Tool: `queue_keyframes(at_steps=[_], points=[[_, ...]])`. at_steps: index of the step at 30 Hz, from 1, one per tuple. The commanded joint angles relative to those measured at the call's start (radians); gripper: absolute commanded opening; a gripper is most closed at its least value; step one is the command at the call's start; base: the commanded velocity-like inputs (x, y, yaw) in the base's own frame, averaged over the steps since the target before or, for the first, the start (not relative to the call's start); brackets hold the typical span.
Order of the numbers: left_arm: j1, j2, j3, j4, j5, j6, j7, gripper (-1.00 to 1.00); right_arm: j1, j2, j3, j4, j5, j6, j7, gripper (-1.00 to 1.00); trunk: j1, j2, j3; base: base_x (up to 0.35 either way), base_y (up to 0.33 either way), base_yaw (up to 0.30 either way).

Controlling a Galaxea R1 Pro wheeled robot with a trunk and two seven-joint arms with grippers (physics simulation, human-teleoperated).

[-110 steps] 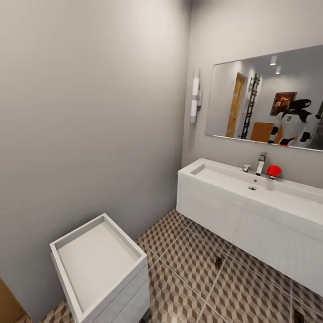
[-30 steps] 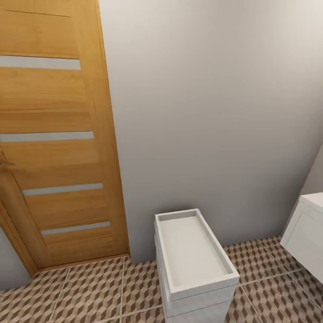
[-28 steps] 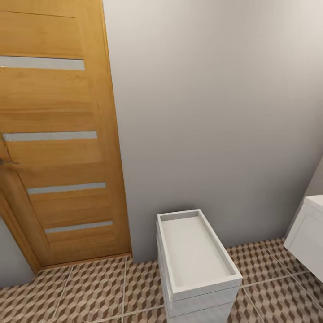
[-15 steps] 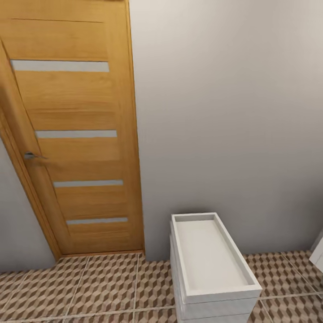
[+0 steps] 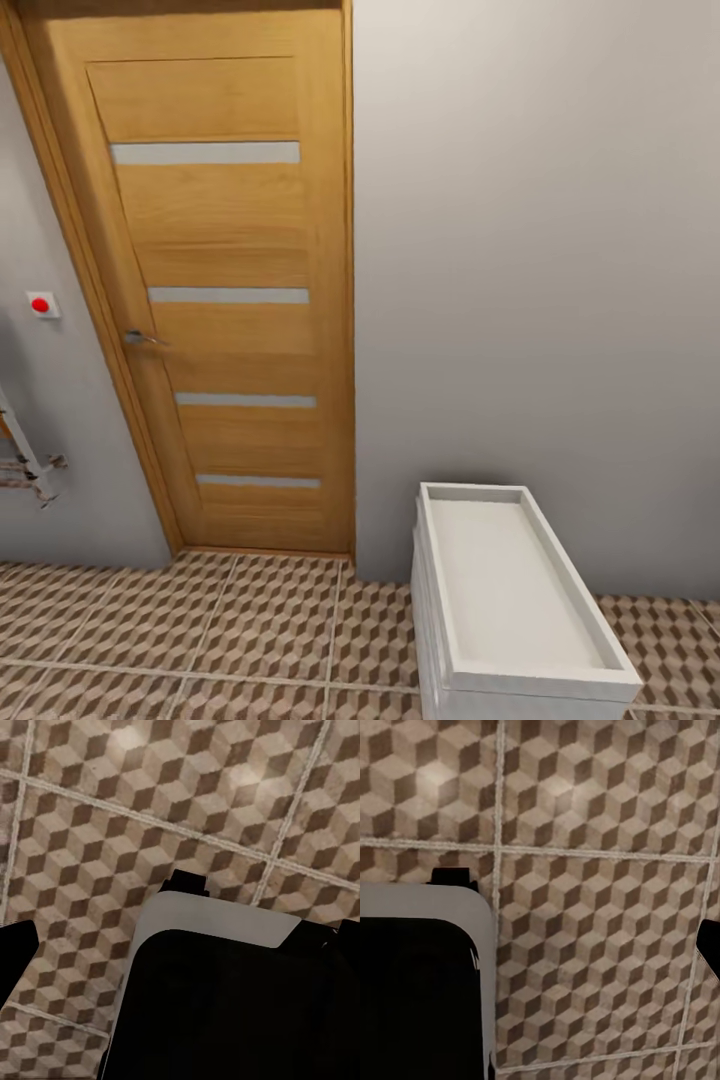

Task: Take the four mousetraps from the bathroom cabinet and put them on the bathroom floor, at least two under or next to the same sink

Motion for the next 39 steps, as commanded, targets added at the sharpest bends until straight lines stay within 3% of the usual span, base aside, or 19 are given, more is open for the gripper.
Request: queue_keyframes(at_steps=[1,14,28,39], points=[[-0.001,0.000,-0.008,0.001,0.009,-0.003,0.003,1.00,-0.001,-0.001,-0.009,0.003,0.010,-0.006,-0.003,1.00,0.000,-0.001,-0.001,0.000,0.000,0.270],[-0.001,-0.001,-0.004,0.001,0.015,-0.002,0.003,1.00,-0.001,-0.001,-0.008,0.003,0.010,-0.004,-0.003,1.00,0.000,-0.001,-0.001,0.000,0.000,0.258],[-0.001,-0.008,-0.001,-0.001,0.018,-0.002,0.003,1.00,-0.001,-0.003,-0.007,0.003,0.014,-0.004,-0.003,1.00,0.000,-0.001,-0.001,0.000,0.000,0.075],[-0.001,-0.034,0.002,-0.020,0.021,0.001,0.001,1.00,-0.001,-0.001,-0.007,0.003,0.026,-0.001,-0.003,1.00,0.000,-0.001,-0.001,0.000,0.000,0.232]])
